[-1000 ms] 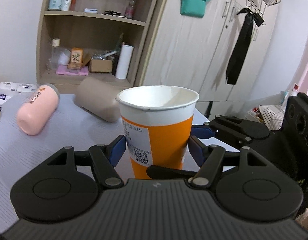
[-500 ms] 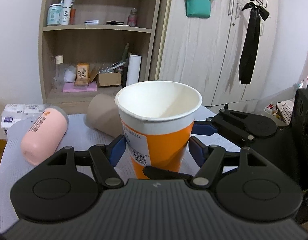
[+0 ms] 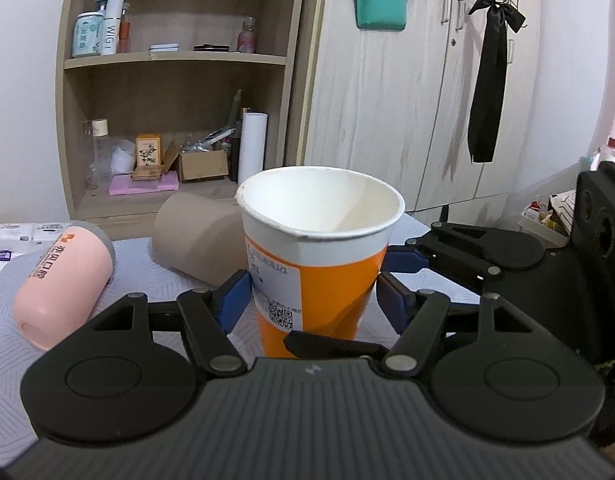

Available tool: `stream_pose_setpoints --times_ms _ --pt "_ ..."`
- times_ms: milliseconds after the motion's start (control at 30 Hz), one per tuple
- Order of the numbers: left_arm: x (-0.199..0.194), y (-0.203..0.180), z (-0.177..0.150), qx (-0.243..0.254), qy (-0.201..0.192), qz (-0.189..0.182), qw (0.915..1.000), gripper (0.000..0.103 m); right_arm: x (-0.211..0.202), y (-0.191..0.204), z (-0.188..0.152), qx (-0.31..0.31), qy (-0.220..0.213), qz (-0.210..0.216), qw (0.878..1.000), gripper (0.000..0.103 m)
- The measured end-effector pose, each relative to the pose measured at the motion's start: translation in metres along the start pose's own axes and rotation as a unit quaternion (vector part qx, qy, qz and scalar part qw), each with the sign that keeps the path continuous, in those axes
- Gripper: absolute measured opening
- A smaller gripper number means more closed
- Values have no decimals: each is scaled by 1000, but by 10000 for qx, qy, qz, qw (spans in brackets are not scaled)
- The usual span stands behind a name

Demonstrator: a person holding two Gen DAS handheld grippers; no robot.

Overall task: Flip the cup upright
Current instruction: 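Lower the upright orange cup onto the cloth and open the right gripper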

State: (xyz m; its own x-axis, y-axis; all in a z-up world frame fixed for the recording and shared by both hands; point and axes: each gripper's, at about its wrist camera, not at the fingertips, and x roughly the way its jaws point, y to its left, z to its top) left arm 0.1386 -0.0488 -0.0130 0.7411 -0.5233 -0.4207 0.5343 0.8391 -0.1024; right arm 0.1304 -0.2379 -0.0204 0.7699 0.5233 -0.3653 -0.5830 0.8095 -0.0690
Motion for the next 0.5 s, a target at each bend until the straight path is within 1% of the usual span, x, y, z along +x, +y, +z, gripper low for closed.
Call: stream_pose_setpoints --times_ms 167,333,500 --pt "1 -2 0 -24 51 -55 10000 68 -2 -1 -2 47 11 20 10000 79" --pt "5 1 1 -172 114 -114 9997 69 -1 -2 -3 66 46 -18 10000 80" --pt "5 4 1 -354 171 -147 9991 70 -3 0 -2 138 74 -14 9999 86"
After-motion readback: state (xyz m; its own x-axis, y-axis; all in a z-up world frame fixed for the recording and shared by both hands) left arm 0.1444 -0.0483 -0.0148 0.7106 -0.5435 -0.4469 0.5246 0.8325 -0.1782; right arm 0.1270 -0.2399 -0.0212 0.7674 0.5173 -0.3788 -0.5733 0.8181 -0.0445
